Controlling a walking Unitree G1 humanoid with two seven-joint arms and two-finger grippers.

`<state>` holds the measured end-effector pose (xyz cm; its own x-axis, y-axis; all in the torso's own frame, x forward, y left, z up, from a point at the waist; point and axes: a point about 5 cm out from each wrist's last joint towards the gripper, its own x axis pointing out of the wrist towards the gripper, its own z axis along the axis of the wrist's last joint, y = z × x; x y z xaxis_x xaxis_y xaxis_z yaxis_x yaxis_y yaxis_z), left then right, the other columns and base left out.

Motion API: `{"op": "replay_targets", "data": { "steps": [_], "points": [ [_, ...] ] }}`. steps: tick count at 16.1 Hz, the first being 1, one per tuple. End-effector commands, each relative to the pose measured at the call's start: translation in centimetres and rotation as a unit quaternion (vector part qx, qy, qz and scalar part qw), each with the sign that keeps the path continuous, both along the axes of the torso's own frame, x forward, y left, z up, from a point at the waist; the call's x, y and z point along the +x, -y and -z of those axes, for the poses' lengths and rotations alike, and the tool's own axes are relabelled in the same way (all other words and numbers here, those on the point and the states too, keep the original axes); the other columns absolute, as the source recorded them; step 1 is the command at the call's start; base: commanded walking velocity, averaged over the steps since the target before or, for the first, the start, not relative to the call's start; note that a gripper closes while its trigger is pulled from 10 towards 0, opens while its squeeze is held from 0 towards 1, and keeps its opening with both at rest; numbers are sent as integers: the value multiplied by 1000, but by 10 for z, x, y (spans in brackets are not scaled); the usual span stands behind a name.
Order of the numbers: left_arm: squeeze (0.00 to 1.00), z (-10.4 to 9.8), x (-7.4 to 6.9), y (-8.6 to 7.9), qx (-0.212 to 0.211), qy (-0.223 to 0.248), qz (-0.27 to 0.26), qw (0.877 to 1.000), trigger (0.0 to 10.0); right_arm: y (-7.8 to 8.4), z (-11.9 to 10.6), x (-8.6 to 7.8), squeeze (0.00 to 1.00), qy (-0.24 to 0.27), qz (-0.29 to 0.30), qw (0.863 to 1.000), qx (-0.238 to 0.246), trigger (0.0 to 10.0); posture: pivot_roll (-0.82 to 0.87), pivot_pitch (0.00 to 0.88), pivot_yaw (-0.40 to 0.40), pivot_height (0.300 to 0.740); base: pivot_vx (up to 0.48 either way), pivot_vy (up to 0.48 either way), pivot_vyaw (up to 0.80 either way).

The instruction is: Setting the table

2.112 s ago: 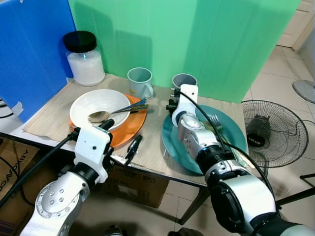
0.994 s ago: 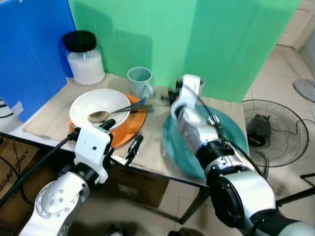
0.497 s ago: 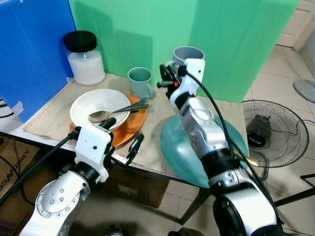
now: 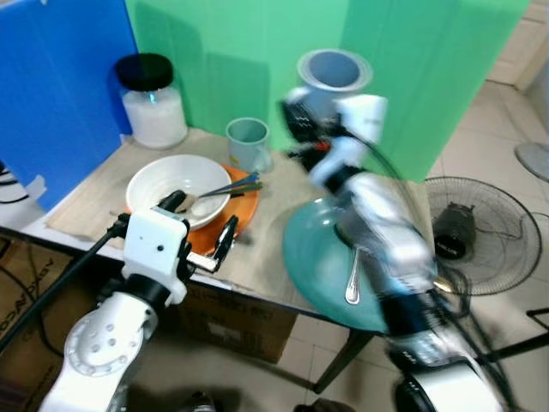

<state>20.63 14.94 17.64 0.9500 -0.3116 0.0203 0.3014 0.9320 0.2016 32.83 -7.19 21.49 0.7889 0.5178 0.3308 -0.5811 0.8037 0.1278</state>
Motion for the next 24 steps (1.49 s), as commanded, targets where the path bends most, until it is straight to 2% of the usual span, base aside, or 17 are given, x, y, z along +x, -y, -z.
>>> {"op": "replay_targets", "data": {
  "steps": [1,3,6,7,8,9,10,11,14,15,19,21,23,24],
  "points": [
    [0,3,1,3,1,-2,1,1000,10000,8,-4,-3,0,4,1,1000,7,0,-37,29,-15,740,0,0,0],
    [0,5,5,6,-2,1,-4,1000,10000,12,2,-9,0,-1,0,1000,-9,0,-46,28,-8,740,0,0,0],
    [0,4,9,9,-3,8,-11,1000,10000,22,-2,-15,0,-6,17,1000,-5,0,-49,21,-7,740,0,0,0],
    [0,4,8,8,-5,12,-20,1000,10000,28,-3,-16,0,-9,34,999,-23,10000,-53,16,-10,740,0,0,0],
    [0,4,7,8,-15,10,-38,999,10000,35,-2,-19,0,-18,47,997,-58,10000,-56,16,-11,740,0,0,0],
    [0,4,6,8,-19,11,-44,999,10000,40,-2,-21,0,-22,59,996,-65,10000,-60,16,-11,740,0,0,0],
    [0,2,3,12,-16,22,-48,998,10000,54,-2,-31,0,-25,88,994,-62,10000,-62,15,-10,740,0,0,-738],
    [0,0,4,14,-18,28,-51,998,10000,61,-2,-40,0,-17,100,992,-75,10000,-67,13,-6,740,0,0,-769],
    [0,0,8,20,-32,24,-59,997,10000,76,4,-55,0,-41,140,987,-69,10000,-88,7,14,740,0,0,-773],
    [0,-1,10,21,-17,27,-58,998,10000,80,4,-58,0,-42,148,985,-73,10000,-93,4,19,740,0,0,-775],
    [0,-3,21,16,-5,28,-74,997,10000,95,9,-70,0,-57,179,977,-101,10000,-111,0,35,740,0,0,-775],
    [0,-5,28,8,-3,33,-87,996,10000,108,17,-72,0,-78,209,968,-113,10000,-118,0,61,740,0,0,-775],
    [0,-7,30,5,-8,38,-91,995,10000,111,17,-74,0,-89,218,966,-104,10000,-124,0,70,740,0,0,-775],
    [0,-6,31,2,0,38,-96,995,10000,115,16,-74,0,-84,255,957,-113,10000,-135,0,79,740,0,0,-763]
  ]
}}
